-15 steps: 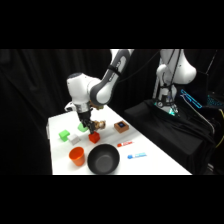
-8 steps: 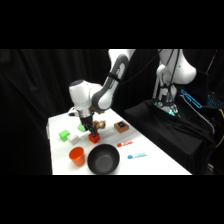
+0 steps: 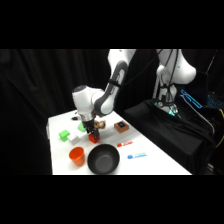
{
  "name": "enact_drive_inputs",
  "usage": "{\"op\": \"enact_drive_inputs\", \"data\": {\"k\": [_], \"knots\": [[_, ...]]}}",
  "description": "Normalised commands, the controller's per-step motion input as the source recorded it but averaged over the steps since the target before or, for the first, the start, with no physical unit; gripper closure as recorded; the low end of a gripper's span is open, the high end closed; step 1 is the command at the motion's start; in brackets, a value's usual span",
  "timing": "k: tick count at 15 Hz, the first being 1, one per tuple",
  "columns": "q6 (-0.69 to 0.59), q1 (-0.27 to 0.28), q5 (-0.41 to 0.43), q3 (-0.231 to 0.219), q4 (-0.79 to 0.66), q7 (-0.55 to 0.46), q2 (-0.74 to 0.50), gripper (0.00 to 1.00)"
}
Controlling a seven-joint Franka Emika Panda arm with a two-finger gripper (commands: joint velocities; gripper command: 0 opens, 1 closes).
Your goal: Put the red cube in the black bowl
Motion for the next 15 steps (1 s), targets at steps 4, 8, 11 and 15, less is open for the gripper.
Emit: {"op": "enact_drive_inputs", "data": {"k": [4,8,11,15], "knots": [[0.23,-0.154,-0.075,0.132,-0.09,-0.2,0.0,0.0],[0.21,-0.142,-0.069,0.124,-0.1,-0.19,-0.03,0.34],[0.19,-0.124,-0.076,0.106,-0.1,-0.18,-0.07,0.62],[0.08,-0.082,-0.096,0.057,-0.11,-0.1,-0.14,0.72]]}}
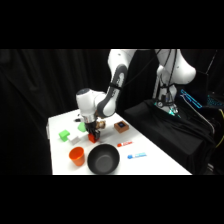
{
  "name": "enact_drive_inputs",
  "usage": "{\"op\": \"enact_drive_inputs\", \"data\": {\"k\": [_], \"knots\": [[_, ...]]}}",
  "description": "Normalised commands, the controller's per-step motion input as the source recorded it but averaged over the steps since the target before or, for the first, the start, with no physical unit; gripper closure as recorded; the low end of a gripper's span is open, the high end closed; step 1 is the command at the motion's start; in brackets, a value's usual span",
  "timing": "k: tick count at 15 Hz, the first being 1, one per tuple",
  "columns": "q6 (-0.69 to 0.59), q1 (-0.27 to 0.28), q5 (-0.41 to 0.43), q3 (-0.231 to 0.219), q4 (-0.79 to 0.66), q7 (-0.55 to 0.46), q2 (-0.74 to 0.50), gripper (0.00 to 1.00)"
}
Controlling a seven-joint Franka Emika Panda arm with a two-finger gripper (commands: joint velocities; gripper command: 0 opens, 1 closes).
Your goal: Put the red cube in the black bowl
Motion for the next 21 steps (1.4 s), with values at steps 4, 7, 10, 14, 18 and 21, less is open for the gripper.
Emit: {"op": "enact_drive_inputs", "data": {"k": [4,7,10,14,18,21], "knots": [[-0.13,0.004,-0.123,-0.004,-0.2,0.03,-0.37,0.74],[-0.36,0.074,-0.11,-0.049,-0.18,0.12,-0.48,0.75],[-0.43,0.118,-0.099,-0.058,-0.16,0.14,-0.5,0.75],[-0.37,0.175,-0.13,-0.063,-0.13,0.19,-0.42,0.75],[-0.21,0.188,-0.114,-0.027,-0.05,0.23,-0.23,0.75],[-0.09,0.162,-0.068,0.021,0.01,0.21,-0.12,0.75]]}}
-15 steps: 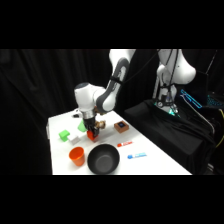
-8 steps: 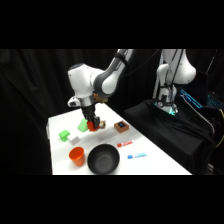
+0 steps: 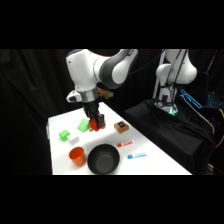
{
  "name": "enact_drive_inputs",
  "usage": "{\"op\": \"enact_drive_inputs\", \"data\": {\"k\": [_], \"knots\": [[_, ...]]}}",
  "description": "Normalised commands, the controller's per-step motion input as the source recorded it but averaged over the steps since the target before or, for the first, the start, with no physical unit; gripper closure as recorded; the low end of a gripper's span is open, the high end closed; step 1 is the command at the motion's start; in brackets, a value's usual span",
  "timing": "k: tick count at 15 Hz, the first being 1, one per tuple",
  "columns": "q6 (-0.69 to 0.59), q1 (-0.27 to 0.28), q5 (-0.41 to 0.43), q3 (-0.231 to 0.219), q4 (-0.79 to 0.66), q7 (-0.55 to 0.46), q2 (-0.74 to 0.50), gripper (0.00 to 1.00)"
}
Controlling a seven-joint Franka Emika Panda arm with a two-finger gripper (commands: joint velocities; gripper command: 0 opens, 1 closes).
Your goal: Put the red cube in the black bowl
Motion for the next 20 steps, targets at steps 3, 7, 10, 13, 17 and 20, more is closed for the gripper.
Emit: {"op": "enact_drive_inputs", "data": {"k": [3,7,10,13,17,20], "knots": [[0.0,0.137,-0.045,0.042,0.05,0.22,-0.02,0.75],[0.09,0.11,-0.037,0.05,0.08,0.2,0.06,0.75],[0.24,0.058,-0.002,0.05,0.14,0.11,0.18,0.75],[0.28,0.023,0.018,0.04,0.18,0.06,0.26,0.75],[0.21,0.026,0.014,0.034,0.19,0.07,0.27,0.75],[0.16,0.034,0.011,0.028,0.2,0.07,0.24,0.75]]}}
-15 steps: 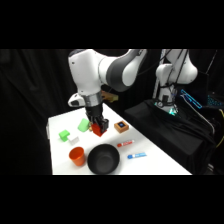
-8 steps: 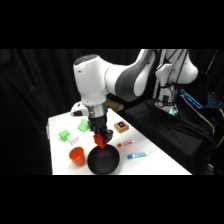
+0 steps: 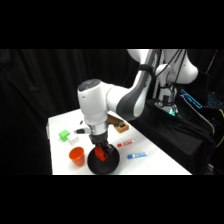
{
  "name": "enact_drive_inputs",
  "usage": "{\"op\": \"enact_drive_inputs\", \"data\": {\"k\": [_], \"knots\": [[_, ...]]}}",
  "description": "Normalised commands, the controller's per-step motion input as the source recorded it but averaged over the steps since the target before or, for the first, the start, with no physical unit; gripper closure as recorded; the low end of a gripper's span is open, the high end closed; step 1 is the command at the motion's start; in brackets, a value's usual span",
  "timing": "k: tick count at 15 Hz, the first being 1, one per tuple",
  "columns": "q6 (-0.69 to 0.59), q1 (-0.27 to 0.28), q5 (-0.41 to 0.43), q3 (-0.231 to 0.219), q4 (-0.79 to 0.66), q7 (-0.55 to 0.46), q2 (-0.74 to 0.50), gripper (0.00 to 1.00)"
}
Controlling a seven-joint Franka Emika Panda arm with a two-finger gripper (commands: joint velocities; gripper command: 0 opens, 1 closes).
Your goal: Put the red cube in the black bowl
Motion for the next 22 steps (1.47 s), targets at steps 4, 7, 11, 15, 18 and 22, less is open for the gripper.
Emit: {"op": "enact_drive_inputs", "data": {"k": [4,7,11,15,18,22], "knots": [[0.13,0.032,-0.005,0.007,0.23,0.07,0.22,0.23],[0.09,0.054,-0.054,-0.033,0.2,0.09,0.14,0.01],[-0.09,0.067,-0.074,-0.019,0.06,0.06,-0.05,0.0],[-0.35,0.047,-0.036,0.013,-0.06,0.07,-0.31,0.0],[-0.46,0.005,0.017,0.037,-0.05,0.06,-0.44,0.0],[-0.47,-0.018,0.061,0.041,0.07,0.04,-0.36,0.0]]}}
